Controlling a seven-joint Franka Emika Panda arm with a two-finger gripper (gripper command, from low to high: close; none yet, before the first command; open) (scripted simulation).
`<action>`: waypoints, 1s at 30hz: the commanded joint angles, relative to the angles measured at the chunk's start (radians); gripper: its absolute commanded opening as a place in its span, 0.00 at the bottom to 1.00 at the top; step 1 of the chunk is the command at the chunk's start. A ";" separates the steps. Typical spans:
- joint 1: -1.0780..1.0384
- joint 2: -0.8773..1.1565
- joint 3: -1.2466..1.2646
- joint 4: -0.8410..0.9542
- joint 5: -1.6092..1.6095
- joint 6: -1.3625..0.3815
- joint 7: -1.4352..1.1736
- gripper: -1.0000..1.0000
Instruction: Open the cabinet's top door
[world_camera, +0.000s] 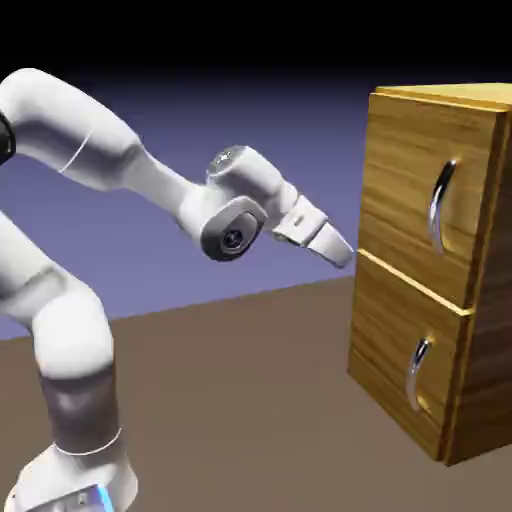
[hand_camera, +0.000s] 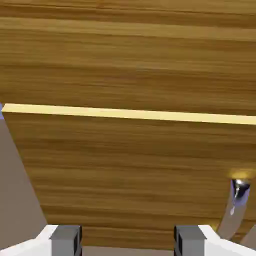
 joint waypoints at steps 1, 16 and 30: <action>0.016 -0.007 -0.018 0.008 -0.044 -0.002 -0.017 0.50; 0.248 -0.116 -0.285 0.124 -0.696 -0.028 -0.275 0.50; 0.465 -0.218 -0.535 0.233 -1.305 -0.053 -0.516 0.50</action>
